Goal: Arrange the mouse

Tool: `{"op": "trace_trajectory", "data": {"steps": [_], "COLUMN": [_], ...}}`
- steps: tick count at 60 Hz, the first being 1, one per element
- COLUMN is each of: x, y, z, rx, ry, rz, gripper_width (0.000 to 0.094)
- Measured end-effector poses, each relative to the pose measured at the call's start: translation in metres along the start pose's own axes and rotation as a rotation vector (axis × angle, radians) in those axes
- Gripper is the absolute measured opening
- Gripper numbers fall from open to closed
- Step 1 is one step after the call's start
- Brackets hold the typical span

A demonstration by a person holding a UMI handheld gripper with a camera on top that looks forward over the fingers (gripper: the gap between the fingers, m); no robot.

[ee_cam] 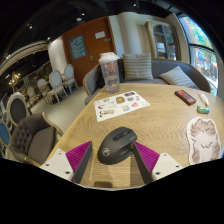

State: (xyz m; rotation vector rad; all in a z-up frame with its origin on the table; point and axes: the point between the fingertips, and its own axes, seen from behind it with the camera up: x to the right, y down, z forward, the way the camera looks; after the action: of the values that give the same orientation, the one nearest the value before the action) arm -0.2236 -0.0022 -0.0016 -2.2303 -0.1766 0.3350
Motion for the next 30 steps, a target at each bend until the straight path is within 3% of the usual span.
{"op": "trace_trajectory", "data": {"steps": [9, 11, 14, 21, 30], "x": [0.001, -0.001, 0.01, 0.0, 0.0], "y": [-0.01, -0.016, -0.018, -0.022, -0.025], "z": [0.023, 0.045, 0.047, 0.057, 0.051], "rx": [-0.023, -0.03, -0.031, -0.018, 0.01], "ry": [0.044, 0.061, 0.108, 0.107, 0.054], "rz": [-0.042, -0.064, -0.115, -0.111, -0.132], "gripper_width": [0.0823, 0.0777, 0.0633, 0.0485, 0.0433]}}
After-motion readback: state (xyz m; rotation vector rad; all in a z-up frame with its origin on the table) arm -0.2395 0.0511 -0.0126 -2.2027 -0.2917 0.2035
